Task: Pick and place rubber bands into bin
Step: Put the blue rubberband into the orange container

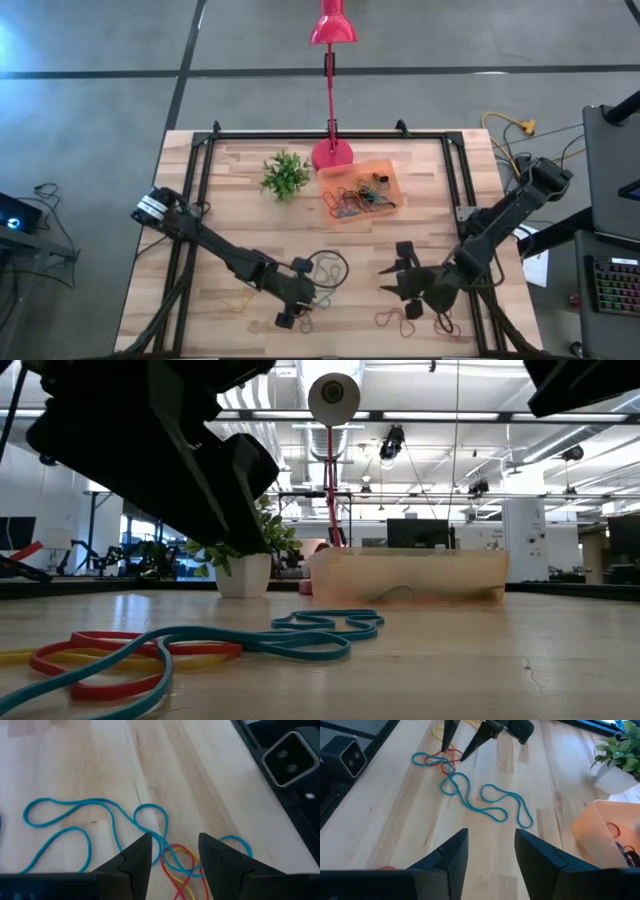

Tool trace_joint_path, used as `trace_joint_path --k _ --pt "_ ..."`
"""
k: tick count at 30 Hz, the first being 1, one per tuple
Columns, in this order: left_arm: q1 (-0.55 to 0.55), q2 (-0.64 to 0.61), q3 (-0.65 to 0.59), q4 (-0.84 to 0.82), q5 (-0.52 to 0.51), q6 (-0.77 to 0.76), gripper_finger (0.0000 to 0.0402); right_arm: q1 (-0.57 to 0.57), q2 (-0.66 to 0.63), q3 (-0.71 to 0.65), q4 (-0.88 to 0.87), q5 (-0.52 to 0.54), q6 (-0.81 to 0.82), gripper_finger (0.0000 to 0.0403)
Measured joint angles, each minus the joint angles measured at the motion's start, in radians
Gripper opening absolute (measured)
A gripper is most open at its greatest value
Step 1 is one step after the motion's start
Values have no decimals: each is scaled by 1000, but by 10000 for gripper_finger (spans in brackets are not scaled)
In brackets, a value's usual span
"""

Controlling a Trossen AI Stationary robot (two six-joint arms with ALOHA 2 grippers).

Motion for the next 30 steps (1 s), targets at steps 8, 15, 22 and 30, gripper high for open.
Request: trace_joint_path --k 8,15,22,30 --pt "-19 37 19 7 -46 -20 145 7 0 0 5 7 28 148" --pt "-18 66 15 27 -53 -19 145 8 0 0 5 8 63 148" --pt "-18 95 8 27 -53 -17 145 8 0 0 8 8 76 147" --pt "-18 95 -3 26 -53 -19 145 8 0 -2 11 7 77 145"
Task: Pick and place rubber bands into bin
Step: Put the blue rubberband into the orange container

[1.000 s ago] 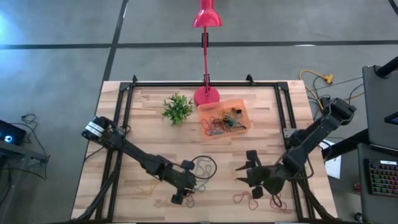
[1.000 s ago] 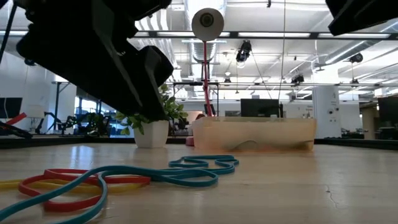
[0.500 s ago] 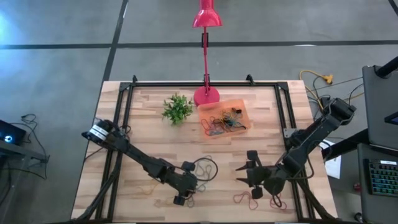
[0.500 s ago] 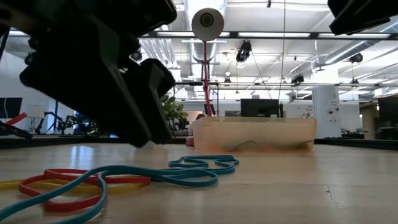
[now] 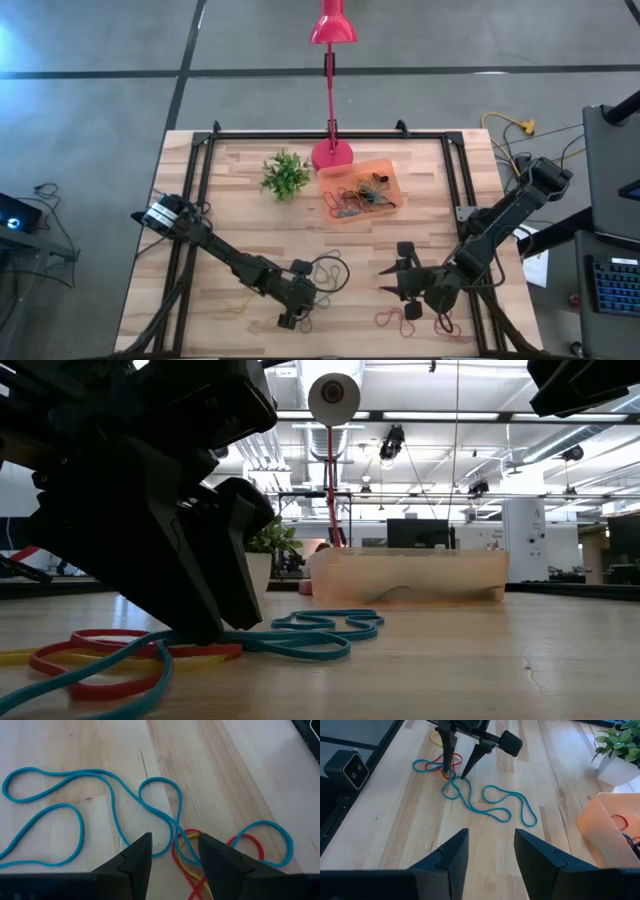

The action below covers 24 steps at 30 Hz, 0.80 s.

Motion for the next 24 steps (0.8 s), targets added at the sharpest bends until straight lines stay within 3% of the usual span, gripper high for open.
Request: trace_joint_path --k 14,24 --pt "0 5 -14 3 -1 -26 136 0 0 -2 -1 -2 -1 145" --pt "-1 6 -14 5 4 -19 11 0 0 -2 0 -2 -1 135"
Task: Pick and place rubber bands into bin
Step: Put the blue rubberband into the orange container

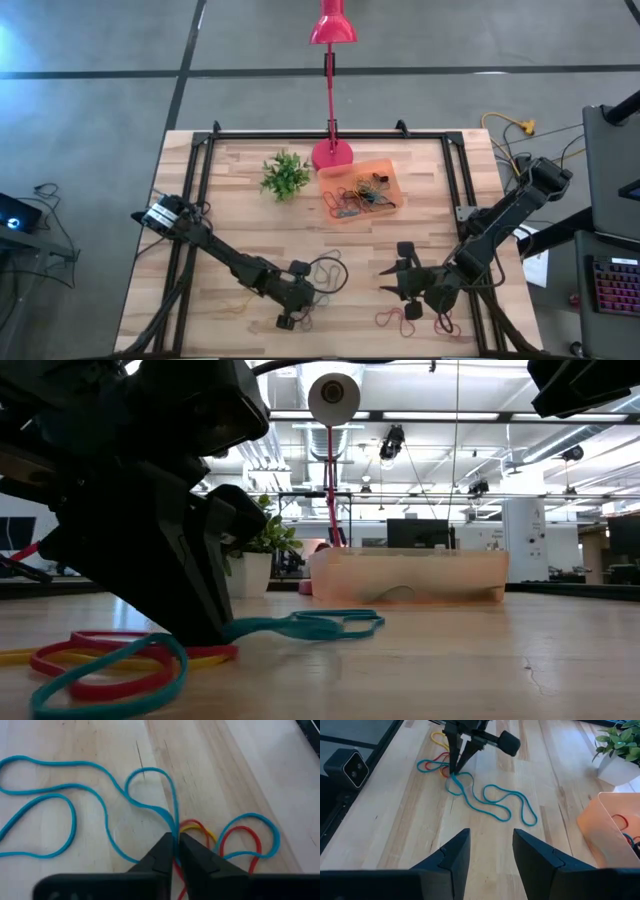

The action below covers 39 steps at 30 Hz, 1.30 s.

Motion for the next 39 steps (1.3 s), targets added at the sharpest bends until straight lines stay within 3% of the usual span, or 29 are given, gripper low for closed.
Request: trace_joint_path --k 18,35,39 --pt "1 -100 5 -4 0 24 0 0 0 0 -2 0 0 127" --pt "1 -109 -2 -14 2 73 0 0 0 0 -1 -8 4 125" --pt "0 -109 1 -14 -40 97 0 0 0 0 -1 -9 7 125"
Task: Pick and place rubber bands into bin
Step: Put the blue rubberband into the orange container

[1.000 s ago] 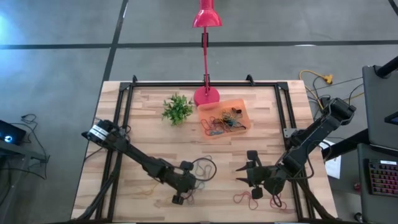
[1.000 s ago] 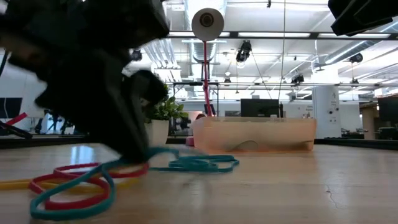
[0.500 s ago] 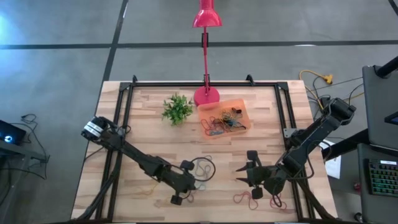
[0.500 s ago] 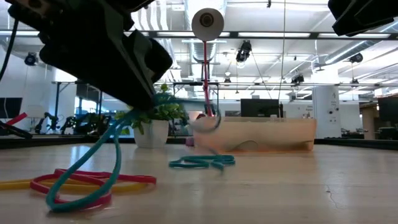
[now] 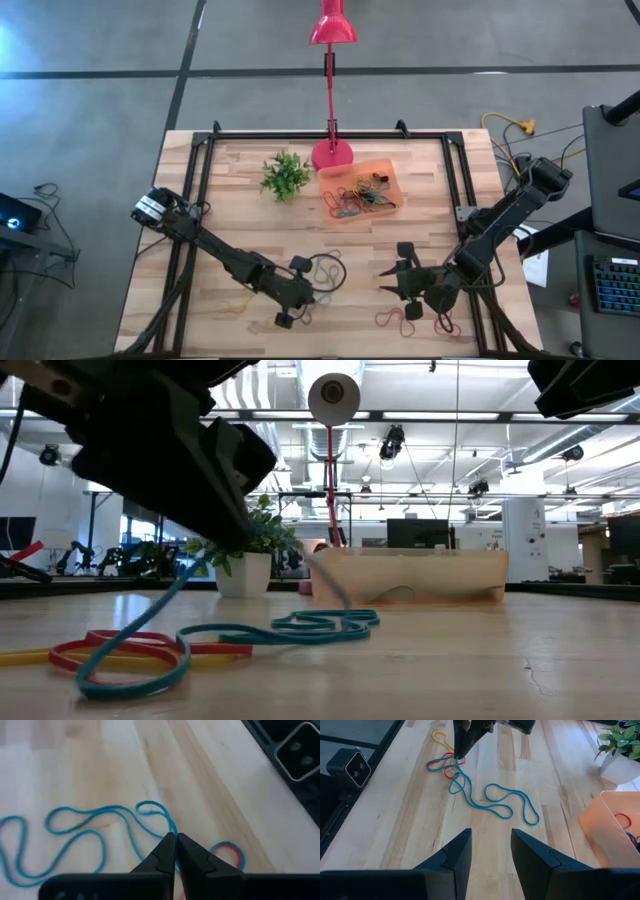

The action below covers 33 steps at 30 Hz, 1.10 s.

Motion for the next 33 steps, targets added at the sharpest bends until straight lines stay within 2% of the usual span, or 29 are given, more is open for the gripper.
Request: trace_joint_path --k 7,16,19,22,33 --pt "1 -4 43 4 -143 89 0 0 0 0 0 0 0 123" --pt "23 -68 124 16 -236 312 0 0 0 0 0 -2 0 119" --pt "45 -93 135 13 -303 393 0 0 0 0 0 -2 0 118" --pt "84 -116 141 10 -355 457 0 0 0 0 -1 -2 0 116" --pt "331 -153 166 13 -354 582 0 0 0 0 -6 -3 -17 113"
